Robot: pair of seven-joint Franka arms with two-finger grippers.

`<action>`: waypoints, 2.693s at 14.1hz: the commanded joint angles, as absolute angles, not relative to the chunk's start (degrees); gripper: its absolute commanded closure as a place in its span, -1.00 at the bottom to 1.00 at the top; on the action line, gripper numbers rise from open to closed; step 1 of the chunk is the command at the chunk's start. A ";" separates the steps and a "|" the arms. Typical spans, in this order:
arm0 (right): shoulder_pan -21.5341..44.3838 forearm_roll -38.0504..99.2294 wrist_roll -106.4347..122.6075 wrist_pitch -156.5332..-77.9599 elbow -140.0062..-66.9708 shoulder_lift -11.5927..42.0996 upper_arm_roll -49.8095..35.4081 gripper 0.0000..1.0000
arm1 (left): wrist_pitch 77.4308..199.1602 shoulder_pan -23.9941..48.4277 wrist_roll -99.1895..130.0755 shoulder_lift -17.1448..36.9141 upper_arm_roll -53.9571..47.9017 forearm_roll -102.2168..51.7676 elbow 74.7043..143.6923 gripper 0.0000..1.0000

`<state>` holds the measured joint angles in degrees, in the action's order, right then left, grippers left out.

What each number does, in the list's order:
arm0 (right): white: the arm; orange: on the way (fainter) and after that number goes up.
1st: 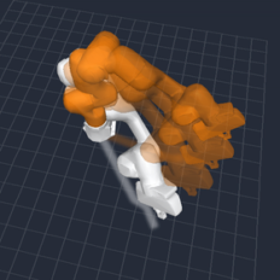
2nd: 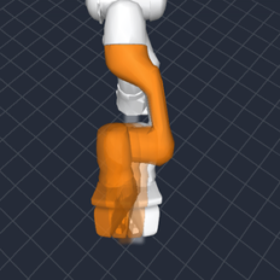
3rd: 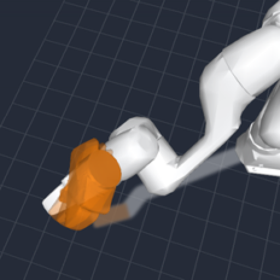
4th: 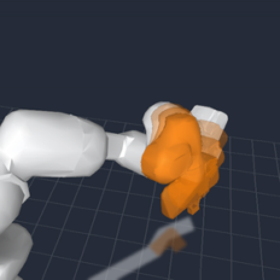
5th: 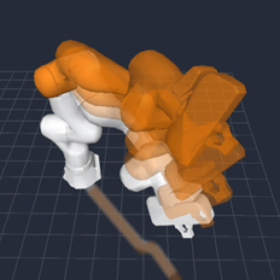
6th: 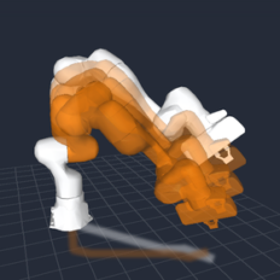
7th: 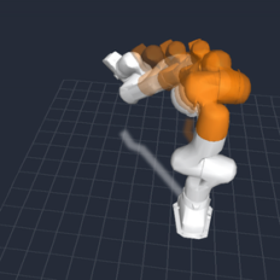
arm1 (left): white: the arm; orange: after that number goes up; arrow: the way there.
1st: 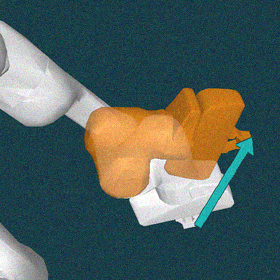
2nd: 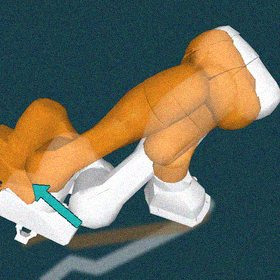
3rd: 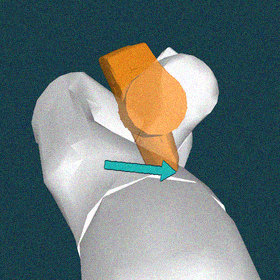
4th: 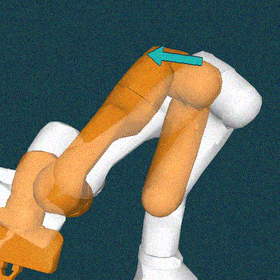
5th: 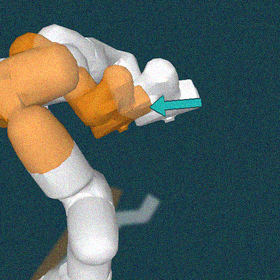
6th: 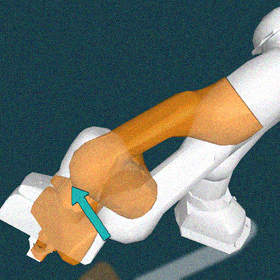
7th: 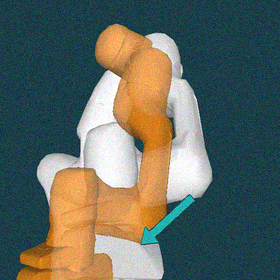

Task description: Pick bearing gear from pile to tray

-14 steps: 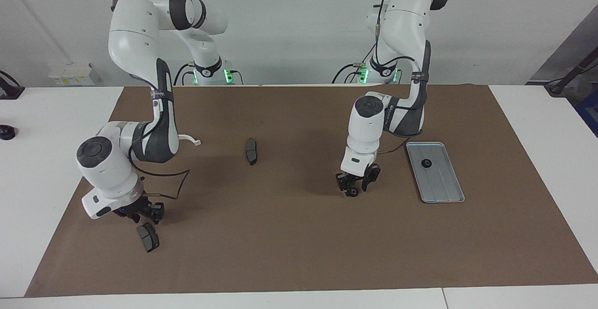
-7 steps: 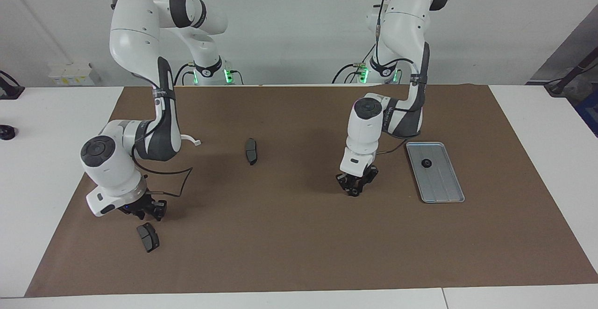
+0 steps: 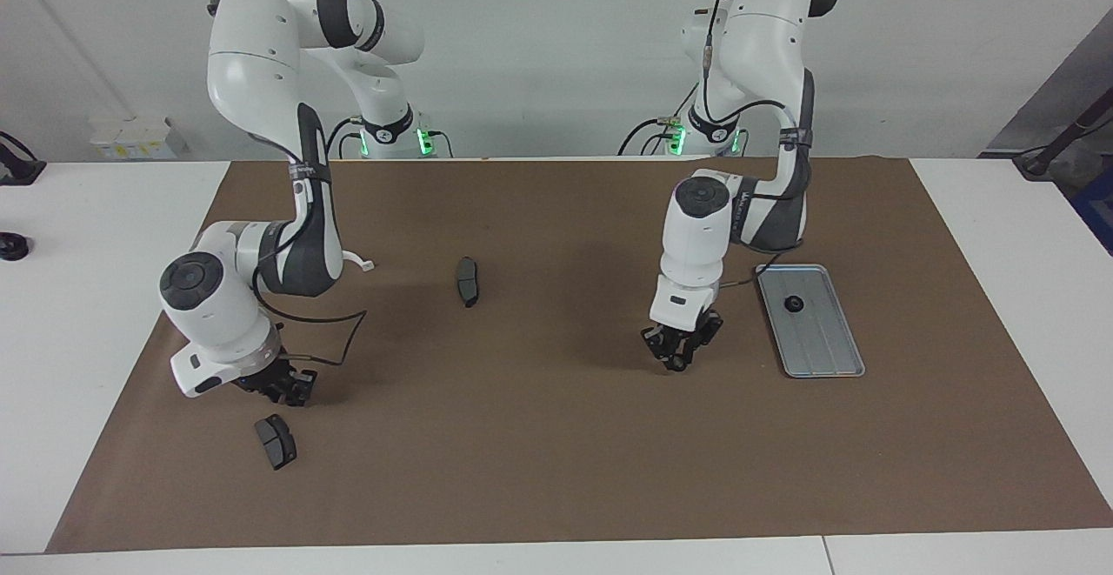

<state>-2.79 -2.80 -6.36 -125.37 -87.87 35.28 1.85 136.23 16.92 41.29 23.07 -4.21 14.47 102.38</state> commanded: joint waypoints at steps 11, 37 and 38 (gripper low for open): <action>-2.90 -2.55 -8.17 -124.54 -90.09 33.31 1.32 0.57 | 134.70 -6.15 8.26 5.28 -4.31 7.03 125.92 1.00; 29.61 -3.78 -21.35 -148.01 -79.55 36.99 -7.65 0.81 | 114.44 -1.50 -3.08 4.83 -5.54 6.51 104.33 -1.00; 30.66 -3.78 -22.14 -148.18 -79.19 37.87 -7.56 0.75 | 114.96 -1.06 -3.25 4.49 -5.54 5.72 105.28 -1.00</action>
